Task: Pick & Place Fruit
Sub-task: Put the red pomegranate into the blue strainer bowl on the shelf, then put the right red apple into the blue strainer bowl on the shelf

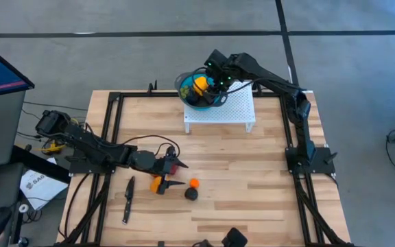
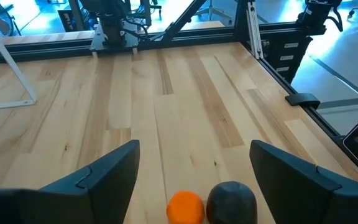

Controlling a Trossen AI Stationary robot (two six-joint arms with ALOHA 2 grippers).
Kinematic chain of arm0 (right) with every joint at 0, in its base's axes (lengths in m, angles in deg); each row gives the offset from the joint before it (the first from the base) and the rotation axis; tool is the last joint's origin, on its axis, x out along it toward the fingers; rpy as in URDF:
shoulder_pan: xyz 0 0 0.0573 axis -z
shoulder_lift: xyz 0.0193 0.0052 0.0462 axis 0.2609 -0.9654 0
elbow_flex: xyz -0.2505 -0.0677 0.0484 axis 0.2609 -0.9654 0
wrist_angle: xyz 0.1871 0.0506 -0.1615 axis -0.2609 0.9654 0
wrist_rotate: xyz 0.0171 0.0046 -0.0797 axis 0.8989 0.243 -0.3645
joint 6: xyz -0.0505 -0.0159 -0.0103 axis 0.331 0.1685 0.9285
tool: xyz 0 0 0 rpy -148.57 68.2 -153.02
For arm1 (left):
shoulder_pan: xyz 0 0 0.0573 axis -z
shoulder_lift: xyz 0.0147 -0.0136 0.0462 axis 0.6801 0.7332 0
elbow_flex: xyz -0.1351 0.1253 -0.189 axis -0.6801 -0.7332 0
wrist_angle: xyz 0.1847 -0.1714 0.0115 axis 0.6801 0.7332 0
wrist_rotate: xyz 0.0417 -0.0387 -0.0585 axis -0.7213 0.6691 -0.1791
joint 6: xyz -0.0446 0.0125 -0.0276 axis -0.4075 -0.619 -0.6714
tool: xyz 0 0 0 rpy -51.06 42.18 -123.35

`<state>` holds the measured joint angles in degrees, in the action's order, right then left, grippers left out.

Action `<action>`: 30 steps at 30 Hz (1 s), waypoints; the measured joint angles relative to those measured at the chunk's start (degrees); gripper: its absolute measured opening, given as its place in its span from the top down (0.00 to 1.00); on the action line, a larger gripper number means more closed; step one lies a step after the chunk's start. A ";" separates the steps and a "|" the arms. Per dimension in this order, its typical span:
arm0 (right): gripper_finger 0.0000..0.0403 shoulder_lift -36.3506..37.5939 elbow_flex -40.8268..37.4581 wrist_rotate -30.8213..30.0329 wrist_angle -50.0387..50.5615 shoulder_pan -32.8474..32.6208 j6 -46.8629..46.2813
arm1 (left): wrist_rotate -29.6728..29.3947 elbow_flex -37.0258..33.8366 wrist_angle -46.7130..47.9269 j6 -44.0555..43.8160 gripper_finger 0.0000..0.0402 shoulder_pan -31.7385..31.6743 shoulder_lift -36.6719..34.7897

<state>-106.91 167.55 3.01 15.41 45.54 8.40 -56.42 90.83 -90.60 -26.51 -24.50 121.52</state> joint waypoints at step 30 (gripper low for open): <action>0.37 12.99 -6.35 -15.90 -7.78 -27.85 12.61 | -12.85 0.09 15.26 -5.60 0.26 8.64 -3.61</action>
<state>-93.92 161.20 -12.89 7.64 17.69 21.00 -69.27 90.92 -75.34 -32.11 -15.86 117.90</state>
